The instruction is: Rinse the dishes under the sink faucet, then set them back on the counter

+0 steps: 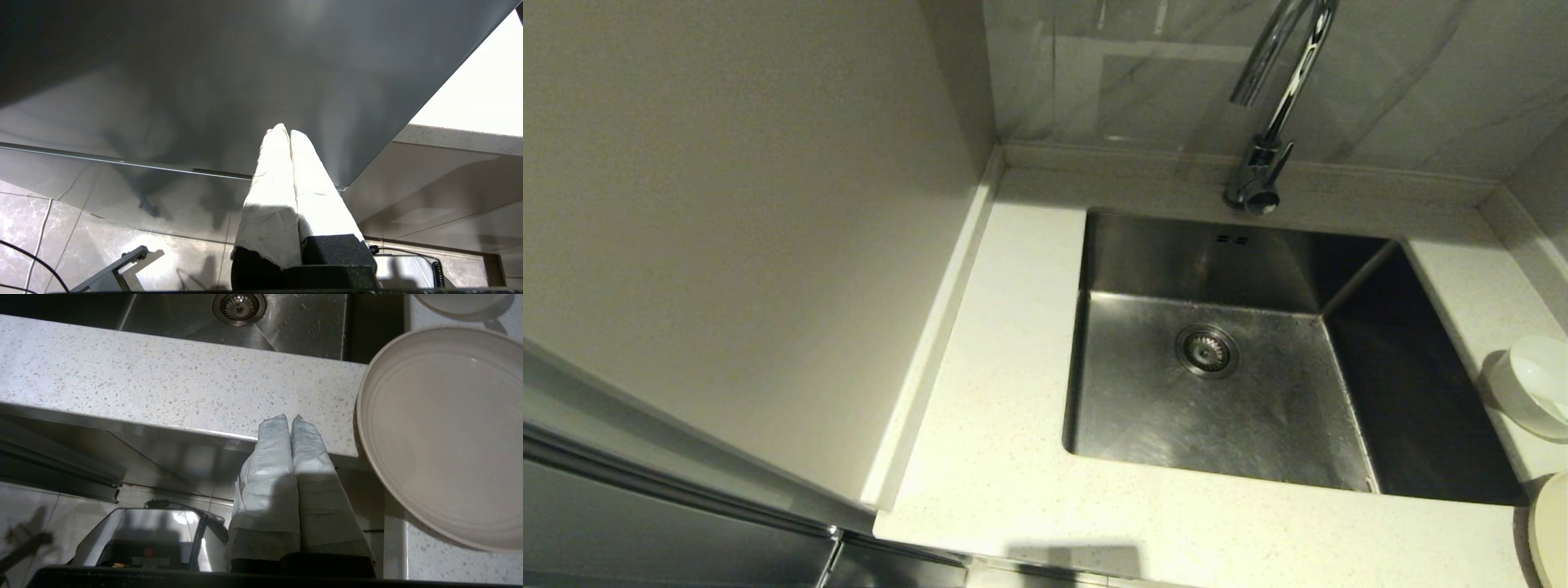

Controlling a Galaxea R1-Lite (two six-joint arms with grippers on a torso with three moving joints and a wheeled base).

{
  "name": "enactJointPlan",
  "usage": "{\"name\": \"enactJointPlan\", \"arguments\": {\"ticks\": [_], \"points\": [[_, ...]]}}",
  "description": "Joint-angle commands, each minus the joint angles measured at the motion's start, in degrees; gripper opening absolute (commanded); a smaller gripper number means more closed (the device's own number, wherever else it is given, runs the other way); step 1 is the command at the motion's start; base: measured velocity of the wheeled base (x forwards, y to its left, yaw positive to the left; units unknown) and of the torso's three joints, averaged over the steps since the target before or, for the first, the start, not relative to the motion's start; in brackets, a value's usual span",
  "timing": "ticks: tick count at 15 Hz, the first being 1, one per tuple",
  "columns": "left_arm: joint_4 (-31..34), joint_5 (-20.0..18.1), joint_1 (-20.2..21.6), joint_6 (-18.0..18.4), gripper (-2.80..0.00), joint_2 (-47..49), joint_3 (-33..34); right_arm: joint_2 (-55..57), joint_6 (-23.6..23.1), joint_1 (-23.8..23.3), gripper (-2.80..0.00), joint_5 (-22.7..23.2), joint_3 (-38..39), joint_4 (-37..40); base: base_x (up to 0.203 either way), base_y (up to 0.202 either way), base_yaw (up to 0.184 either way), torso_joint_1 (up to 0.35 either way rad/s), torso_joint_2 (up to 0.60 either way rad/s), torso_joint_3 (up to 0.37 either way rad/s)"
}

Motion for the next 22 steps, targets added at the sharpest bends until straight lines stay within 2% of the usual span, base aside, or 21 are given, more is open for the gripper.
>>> {"name": "enactJointPlan", "arguments": {"ticks": [1,2,3,4,8,22], "points": [[-0.02,0.03,0.00,-0.04,-2.80,-0.18,0.00,0.12,-1.64,0.01,-2.80,0.24,2.44,-6.44,0.000,0.000,0.000,0.000,0.00,0.000],[-0.02,0.03,0.00,-0.04,-2.80,-0.18,0.00,0.12,-3.75,0.01,-2.80,0.58,4.51,-12.77,0.000,0.000,0.000,0.000,0.00,0.000],[-0.02,0.03,0.00,-0.04,-2.80,-0.18,0.00,0.12,-5.14,0.01,-2.80,0.96,4.97,-14.92,0.000,0.000,0.000,0.000,0.00,0.000],[-0.02,0.03,0.00,-0.04,-2.80,-0.18,0.00,0.12,-6.62,0.01,-2.80,1.35,5.27,-13.00,0.000,0.000,0.000,0.000,0.00,0.000],[-0.02,0.03,0.00,-0.04,-2.80,-0.18,0.00,0.12,-4.37,0.01,-2.80,1.20,5.34,-12.72,0.000,0.000,0.000,0.000,0.00,0.000],[-0.02,0.03,0.00,-0.04,-2.80,-0.18,0.00,0.12,-4.37,0.01,-2.80,1.38,5.34,-12.81,0.000,0.000,0.000,0.000,0.00,0.000]]}}
